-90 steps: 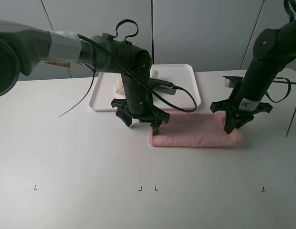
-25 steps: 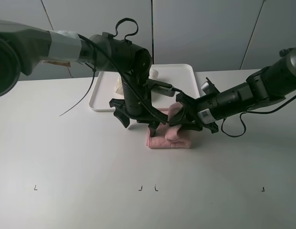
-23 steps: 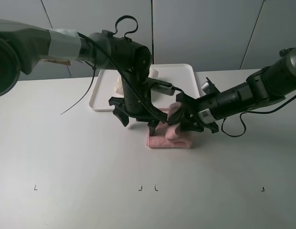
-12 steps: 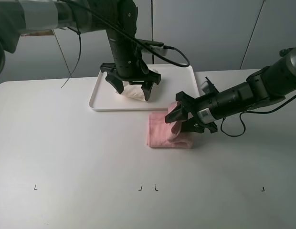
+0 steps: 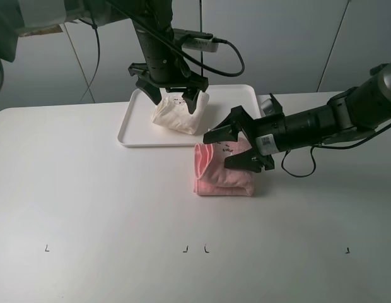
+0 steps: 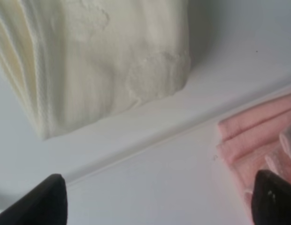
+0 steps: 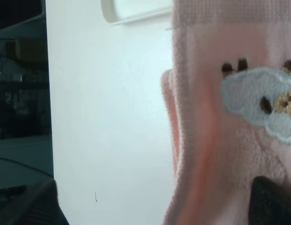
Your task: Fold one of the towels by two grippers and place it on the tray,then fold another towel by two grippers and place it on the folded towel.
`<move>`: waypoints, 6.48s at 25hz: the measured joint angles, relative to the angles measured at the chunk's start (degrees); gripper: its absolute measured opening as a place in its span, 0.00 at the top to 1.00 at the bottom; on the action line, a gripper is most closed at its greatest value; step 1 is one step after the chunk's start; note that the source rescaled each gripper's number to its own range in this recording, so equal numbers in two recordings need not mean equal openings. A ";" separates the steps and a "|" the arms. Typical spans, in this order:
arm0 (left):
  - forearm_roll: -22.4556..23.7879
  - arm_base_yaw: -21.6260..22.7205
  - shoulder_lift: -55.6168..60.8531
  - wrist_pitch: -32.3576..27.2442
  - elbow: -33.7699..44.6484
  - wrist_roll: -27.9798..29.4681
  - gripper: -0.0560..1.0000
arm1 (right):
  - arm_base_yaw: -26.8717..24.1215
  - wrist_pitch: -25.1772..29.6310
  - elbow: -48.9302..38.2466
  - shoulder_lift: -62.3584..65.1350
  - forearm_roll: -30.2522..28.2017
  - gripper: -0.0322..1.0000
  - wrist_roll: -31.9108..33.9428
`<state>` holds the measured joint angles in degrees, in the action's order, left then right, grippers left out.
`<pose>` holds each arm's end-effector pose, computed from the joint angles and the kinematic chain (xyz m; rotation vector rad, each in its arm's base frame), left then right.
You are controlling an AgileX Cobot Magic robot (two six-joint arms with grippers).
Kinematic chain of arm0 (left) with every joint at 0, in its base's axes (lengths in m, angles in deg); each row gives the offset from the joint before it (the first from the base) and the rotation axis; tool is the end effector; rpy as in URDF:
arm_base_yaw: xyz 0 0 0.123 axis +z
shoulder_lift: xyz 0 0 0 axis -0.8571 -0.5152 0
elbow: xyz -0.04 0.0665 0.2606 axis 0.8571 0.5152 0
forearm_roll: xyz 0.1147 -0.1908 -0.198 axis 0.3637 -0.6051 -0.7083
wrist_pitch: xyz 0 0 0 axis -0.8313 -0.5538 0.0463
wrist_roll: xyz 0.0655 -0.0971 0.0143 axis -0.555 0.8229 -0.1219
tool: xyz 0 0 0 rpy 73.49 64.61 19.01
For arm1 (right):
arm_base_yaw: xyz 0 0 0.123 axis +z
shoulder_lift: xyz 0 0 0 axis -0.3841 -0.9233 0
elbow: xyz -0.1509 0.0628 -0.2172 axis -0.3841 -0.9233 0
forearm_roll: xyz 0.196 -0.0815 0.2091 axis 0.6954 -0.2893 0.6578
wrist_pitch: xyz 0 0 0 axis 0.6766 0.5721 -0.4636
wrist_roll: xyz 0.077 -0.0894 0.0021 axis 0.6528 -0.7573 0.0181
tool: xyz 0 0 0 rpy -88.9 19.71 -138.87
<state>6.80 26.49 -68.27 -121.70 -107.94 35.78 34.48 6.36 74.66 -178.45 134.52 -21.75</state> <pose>0.4600 -0.2861 0.1675 0.6117 2.8112 -0.0631 0.3251 0.1644 0.0306 0.1409 2.5788 1.4894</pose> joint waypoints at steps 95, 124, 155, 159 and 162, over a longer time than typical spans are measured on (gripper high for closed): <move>-4.64 4.36 32.25 24.27 49.36 -7.17 0.00 | 7.10 5.25 68.05 -24.26 -27.14 0.90 42.70; -4.64 4.36 32.95 22.44 49.36 -8.64 0.00 | 5.12 -0.42 67.84 -20.05 -60.67 0.00 50.15; -0.35 25.44 93.34 15.41 81.41 -6.16 0.00 | 5.12 -4.79 -10.63 66.11 -86.86 0.00 57.42; -0.35 25.53 97.74 10.83 81.83 -5.60 0.00 | 5.12 -3.81 -14.78 78.12 -86.86 0.00 57.51; -0.35 25.53 100.88 8.47 81.83 -5.12 0.00 | 5.12 -2.55 -16.41 86.32 -86.86 0.00 57.51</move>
<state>6.45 52.01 32.61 -113.23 -26.12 30.66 39.60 3.81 58.25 -92.13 47.66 35.76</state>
